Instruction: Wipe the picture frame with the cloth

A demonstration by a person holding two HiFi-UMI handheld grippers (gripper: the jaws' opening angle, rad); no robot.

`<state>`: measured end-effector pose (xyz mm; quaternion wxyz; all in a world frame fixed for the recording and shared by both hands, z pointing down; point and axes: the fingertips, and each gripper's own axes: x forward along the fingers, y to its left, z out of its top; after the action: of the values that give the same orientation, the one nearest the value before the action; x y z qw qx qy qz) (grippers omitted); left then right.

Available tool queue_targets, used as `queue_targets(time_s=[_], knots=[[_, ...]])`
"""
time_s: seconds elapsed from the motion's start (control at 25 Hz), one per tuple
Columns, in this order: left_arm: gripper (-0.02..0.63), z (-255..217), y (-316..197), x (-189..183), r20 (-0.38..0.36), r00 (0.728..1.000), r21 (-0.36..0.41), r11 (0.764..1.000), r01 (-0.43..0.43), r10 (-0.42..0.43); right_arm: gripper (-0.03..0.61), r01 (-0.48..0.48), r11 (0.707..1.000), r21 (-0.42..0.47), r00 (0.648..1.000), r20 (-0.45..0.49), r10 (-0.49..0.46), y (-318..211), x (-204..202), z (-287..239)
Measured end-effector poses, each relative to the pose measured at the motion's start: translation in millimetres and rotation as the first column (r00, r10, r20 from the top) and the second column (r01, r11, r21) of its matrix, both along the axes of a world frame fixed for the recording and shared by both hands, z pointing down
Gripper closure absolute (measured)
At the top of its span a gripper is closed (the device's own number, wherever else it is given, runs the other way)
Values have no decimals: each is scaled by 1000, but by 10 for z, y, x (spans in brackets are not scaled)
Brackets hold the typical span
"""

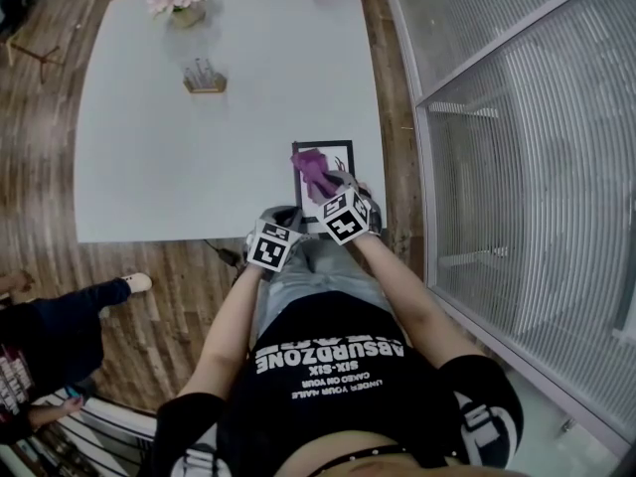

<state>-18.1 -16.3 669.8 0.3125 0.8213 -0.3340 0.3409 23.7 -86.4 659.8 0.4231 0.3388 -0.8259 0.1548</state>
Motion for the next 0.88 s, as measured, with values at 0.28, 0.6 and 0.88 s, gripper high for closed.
queue_targets(time_s=[0.28, 0.6, 0.88], knots=[[598, 32, -16, -25, -2, 1000, 0, 1000, -3, 3, 465, -41, 999, 0, 999, -19, 41, -72, 199, 14], [598, 17, 0, -8, 3, 1000, 21, 1000, 6, -6, 465, -82, 997, -5, 996, -43, 82, -84, 460, -8], [598, 8, -7, -3, 0, 1000, 15, 1000, -3, 3, 465, -88, 996, 10, 995, -56, 88, -78, 587, -61]])
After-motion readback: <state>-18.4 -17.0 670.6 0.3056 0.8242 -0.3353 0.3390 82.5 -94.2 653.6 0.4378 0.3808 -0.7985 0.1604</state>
